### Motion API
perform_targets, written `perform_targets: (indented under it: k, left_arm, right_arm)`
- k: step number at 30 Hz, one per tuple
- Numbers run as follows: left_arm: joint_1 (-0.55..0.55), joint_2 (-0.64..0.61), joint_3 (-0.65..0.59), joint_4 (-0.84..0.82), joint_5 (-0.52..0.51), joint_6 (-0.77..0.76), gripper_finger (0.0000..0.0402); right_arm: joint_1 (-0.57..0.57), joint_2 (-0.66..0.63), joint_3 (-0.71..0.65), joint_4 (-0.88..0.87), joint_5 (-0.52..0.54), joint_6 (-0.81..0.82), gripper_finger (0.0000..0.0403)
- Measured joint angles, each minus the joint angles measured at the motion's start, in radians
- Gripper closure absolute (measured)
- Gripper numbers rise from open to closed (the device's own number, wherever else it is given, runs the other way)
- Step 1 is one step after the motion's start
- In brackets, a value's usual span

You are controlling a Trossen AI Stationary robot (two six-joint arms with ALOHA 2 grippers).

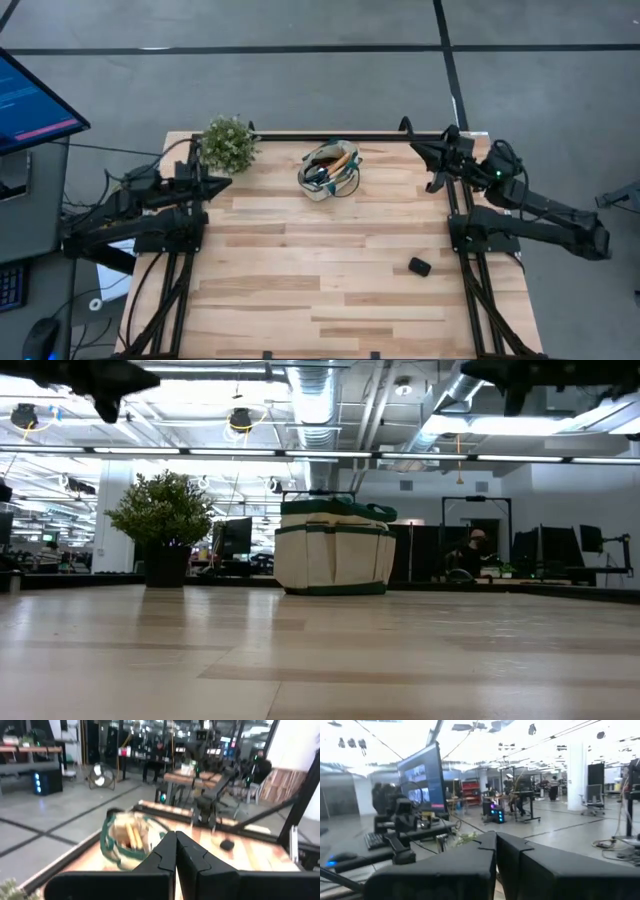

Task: Pick & Place Garden tools in Gardening bag
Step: Return to Home Position

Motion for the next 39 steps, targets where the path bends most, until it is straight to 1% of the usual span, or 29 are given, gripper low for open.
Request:
perform_targets:
  k: [6,10,14,19,23,27,32,35,39]
  left_arm:
    - [0.0,0.001,-0.073,0.021,0.012,0.0,0.04]
    - [0.0,0.001,-0.129,0.046,0.026,-0.017,0.04]
    - [0.0,0.001,-0.202,0.122,0.033,-0.031,0.04]
    - [0.0,0.002,-0.322,0.269,0.034,-0.092,0.04]
    - [0.0,0.001,-0.409,0.384,0.034,-0.136,0.04]
    - [0.0,0.001,-0.456,0.429,0.034,-0.151,0.04]
    - [0.0,0.002,-0.472,0.428,0.034,-0.149,0.0395]
    - [0.0,0.002,-0.472,0.431,0.033,-0.107,0.0394]
    - [0.0,0.003,-0.472,0.43,0.027,-0.104,0.0397]
  right_arm:
    - [-0.028,-0.099,-0.146,0.081,-0.03,0.074,0.0403]
    - [-0.032,-0.155,-0.224,0.111,-0.03,0.082,0.0403]
    - [-0.032,-0.207,-0.283,0.129,-0.03,0.086,0.0403]
    - [-0.032,-0.251,-0.354,0.145,-0.029,0.086,0.0403]
    - [-0.031,-0.264,-0.378,0.141,-0.021,0.086,0.0403]
    - [-0.031,-0.263,-0.384,0.13,-0.015,0.087,0.0403]
    - [-0.031,-0.263,-0.393,0.115,0.035,0.137,0.0403]
    - [-0.031,-0.263,-0.393,0.098,0.034,0.138,0.0403]
    - [-0.029,-0.263,-0.393,0.094,0.034,0.138,0.0403]
